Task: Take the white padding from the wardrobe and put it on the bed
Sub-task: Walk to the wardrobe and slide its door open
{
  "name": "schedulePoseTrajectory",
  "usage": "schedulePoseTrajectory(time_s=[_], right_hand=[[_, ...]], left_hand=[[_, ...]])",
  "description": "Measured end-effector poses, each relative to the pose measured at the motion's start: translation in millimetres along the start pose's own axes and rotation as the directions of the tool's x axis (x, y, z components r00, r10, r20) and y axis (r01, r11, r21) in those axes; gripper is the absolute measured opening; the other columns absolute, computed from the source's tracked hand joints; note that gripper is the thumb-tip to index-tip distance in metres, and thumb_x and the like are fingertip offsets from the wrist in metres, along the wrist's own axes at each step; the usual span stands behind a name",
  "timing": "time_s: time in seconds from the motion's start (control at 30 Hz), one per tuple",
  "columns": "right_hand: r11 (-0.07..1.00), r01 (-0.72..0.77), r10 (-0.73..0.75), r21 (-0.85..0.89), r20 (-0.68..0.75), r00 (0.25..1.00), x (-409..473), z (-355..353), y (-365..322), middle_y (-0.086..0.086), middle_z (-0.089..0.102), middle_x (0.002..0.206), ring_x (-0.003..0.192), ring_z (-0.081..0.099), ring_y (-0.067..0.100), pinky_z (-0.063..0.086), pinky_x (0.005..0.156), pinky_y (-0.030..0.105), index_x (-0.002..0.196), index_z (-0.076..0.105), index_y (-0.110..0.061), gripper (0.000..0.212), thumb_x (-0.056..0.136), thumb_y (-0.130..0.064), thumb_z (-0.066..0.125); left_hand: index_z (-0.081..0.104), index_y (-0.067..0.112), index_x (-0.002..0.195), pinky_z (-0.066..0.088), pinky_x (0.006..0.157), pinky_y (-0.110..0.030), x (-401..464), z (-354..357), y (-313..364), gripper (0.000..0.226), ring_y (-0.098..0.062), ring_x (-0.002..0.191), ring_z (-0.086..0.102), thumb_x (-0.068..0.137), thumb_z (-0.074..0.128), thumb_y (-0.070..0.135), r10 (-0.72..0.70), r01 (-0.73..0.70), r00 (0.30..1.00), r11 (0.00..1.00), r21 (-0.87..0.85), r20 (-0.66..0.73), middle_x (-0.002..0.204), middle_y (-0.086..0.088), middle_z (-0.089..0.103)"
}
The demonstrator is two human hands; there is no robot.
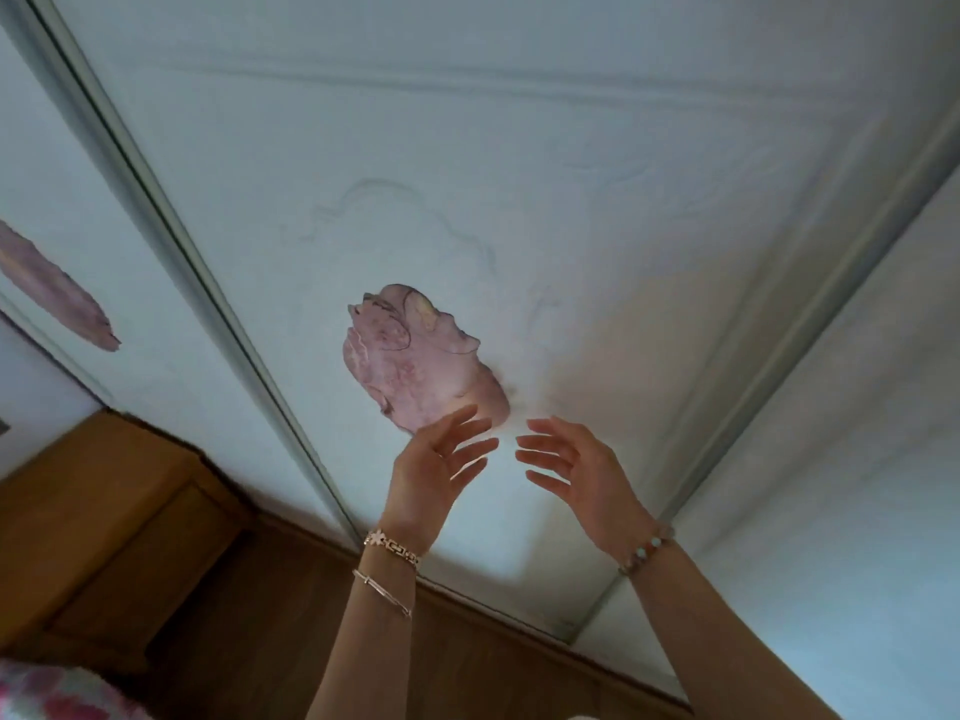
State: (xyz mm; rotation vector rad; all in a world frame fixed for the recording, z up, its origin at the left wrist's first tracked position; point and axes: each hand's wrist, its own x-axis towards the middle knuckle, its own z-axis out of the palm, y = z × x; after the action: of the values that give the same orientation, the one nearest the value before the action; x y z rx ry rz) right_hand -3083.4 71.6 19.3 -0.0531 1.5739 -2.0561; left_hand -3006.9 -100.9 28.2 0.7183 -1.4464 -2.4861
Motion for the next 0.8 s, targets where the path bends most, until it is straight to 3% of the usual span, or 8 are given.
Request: schedulePoseTrajectory(time_s=[0.17, 0.3, 0.4, 0.5, 0.57, 0.67, 0.73, 0.8], right_hand=[[0.998, 0.066, -0.062, 0.023, -0.121, 0.991, -12.6, -15.4, -11.9, 0.01, 0.077, 0.108, 0.103, 0.072, 0.026, 0.053, 0.095, 0.044, 0.1, 0.078, -0.019, 0.028, 0.096, -0.035, 0.055], [0.996, 0.076, -0.07, 0.036, -0.146, 0.987, -22.3, -18.8, -19.2, 0.009, 0.077, 0.108, 0.102, 0.073, 0.024, 0.053, 0.092, 0.041, 0.097, 0.079, -0.022, 0.028, 0.087, -0.042, 0.06], [0.995, 0.104, -0.102, 0.003, -0.147, 0.984, -29.3, -19.2, -23.8, 0.009, 0.077, 0.106, 0.101, 0.072, 0.025, 0.052, 0.097, 0.047, 0.099, 0.077, -0.02, 0.024, 0.096, -0.033, 0.057], [0.944, 0.275, -0.31, -0.181, -0.202, 0.929, -39.9, -13.3, -38.5, 0.007, 0.078, 0.1, 0.099, 0.072, 0.025, 0.049, 0.101, 0.054, 0.097, 0.077, -0.021, 0.013, 0.094, -0.021, 0.064], [0.717, 0.467, -0.623, -0.518, -0.175, 0.763, -47.9, -10.3, -56.2, 0.001, 0.075, 0.106, 0.105, 0.068, 0.018, 0.049, 0.102, 0.045, 0.102, 0.075, -0.022, 0.014, 0.089, -0.023, 0.072], [0.127, 0.475, -0.927, -0.871, 0.066, 0.369, -52.0, -6.5, -87.0, 0.008, 0.062, 0.131, 0.128, 0.052, 0.023, 0.036, 0.112, 0.03, 0.121, 0.068, -0.017, 0.037, 0.086, -0.028, 0.074], [-0.01, 0.387, -0.956, -0.922, 0.122, 0.267, -50.0, -2.0, -103.7, 0.013, 0.048, 0.147, 0.141, 0.038, 0.032, 0.025, 0.118, 0.033, 0.134, 0.059, -0.016, 0.051, 0.087, -0.028, 0.075], [-0.038, 0.293, -0.958, -0.956, 0.118, 0.262, -44.8, -0.9, -113.1, 0.016, 0.034, 0.155, 0.147, 0.026, 0.036, 0.016, 0.122, 0.035, 0.143, 0.049, -0.017, 0.063, 0.088, -0.032, 0.075]], left_hand=[[0.077, 0.015, 0.11, 0.047, 0.102, -0.045, 10.8, 25.3, -10.0, 0.034, -0.036, 0.113, 0.068, 0.086, 0.057, 0.029, -0.045, 0.042, 0.986, 0.999, 0.02, 0.16, 0.121, -0.015, 0.073], [0.077, 0.015, 0.112, 0.048, 0.099, -0.045, 15.3, 35.9, -14.6, 0.037, -0.036, 0.114, 0.068, 0.098, 0.044, 0.025, -0.086, 0.084, 0.979, 0.996, 0.022, 0.185, 0.123, -0.016, 0.072], [0.077, 0.016, 0.11, 0.048, 0.101, -0.046, 11.5, 43.9, -11.4, 0.035, -0.036, 0.114, 0.068, 0.095, 0.048, 0.026, -0.084, 0.08, 0.974, 0.996, 0.03, 0.209, 0.123, -0.016, 0.072], [0.074, 0.018, 0.113, 0.05, 0.1, -0.046, 0.1, 56.1, 2.6, 0.03, -0.034, 0.114, 0.067, 0.096, 0.051, 0.029, 0.047, -0.065, 0.979, 0.994, 0.086, 0.197, 0.117, -0.009, 0.075], [0.07, 0.026, 0.116, 0.052, 0.097, -0.043, -8.8, 68.1, 19.4, 0.026, -0.025, 0.112, 0.068, 0.096, 0.057, 0.035, 0.291, -0.319, 0.944, 0.926, 0.205, 0.154, 0.116, 0.003, 0.074], [0.057, 0.033, 0.134, 0.039, 0.103, -0.019, -17.8, 87.3, 46.8, 0.051, -0.003, 0.133, 0.047, 0.086, 0.063, 0.049, 0.709, -0.671, 0.691, 0.558, 0.488, 0.138, 0.144, 0.006, 0.052], [0.044, 0.028, 0.147, 0.023, 0.103, -0.001, -17.2, 100.6, 59.2, 0.067, 0.014, 0.14, 0.024, 0.086, 0.065, 0.048, 0.833, -0.737, 0.532, 0.367, 0.568, 0.153, 0.159, -0.003, 0.032], [0.033, 0.033, 0.153, 0.019, 0.111, -0.008, -13.1, 111.7, 67.0, 0.076, 0.008, 0.146, 0.014, 0.087, 0.069, 0.046, 0.829, -0.722, 0.538, 0.36, 0.591, 0.152, 0.166, -0.003, 0.017]])
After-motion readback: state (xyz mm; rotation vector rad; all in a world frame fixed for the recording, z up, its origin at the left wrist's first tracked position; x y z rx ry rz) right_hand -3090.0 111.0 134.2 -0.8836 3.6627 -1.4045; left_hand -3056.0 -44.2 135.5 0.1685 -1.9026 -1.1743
